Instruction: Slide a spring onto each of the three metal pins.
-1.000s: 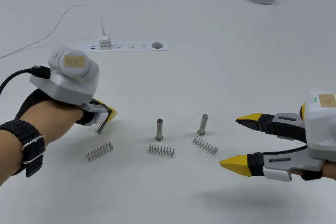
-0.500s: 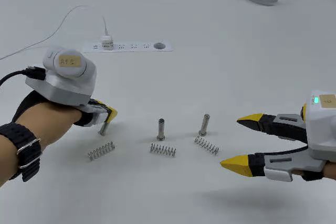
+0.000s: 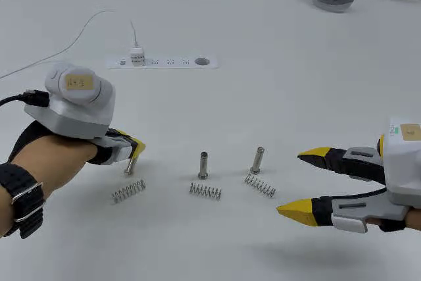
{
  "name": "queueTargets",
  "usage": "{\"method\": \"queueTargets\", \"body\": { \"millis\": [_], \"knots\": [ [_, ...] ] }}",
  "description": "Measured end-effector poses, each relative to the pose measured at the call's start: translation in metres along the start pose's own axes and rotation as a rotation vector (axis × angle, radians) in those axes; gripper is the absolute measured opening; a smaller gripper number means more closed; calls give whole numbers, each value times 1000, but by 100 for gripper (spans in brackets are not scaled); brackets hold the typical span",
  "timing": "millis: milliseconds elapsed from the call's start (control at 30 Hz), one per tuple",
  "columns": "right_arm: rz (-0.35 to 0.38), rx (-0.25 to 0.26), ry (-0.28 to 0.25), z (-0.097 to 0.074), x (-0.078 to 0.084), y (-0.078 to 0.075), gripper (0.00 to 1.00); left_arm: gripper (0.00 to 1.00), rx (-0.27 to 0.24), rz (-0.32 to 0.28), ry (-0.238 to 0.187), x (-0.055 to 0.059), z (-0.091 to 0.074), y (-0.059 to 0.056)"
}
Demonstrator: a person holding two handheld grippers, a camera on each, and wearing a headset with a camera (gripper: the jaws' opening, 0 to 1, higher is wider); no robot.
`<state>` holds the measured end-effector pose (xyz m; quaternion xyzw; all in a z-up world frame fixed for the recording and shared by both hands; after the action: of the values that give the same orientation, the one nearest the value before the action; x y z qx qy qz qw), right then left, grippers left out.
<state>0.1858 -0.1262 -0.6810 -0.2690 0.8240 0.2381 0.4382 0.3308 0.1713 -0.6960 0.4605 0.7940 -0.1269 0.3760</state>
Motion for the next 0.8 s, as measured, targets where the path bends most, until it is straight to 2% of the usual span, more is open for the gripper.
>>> {"method": "queueTargets", "body": {
  "millis": [800],
  "knots": [
    [-8,0,5,0,-2,3,62,7,15,-37,-32,3,-13,-12]
  ]
}}
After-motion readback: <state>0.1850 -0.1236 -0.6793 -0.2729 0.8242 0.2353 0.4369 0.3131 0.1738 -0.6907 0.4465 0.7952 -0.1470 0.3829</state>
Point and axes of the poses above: the centre of the closed fingertips' face, and the gripper's own axes: z roughly forward along the fingers, y roughly to its left, x roughly out of its underside, the point moved 9 cm from there along -z, roughly backward along the fingers, and after that the axes turned 13 degrees about z, right-handed, at the moved point
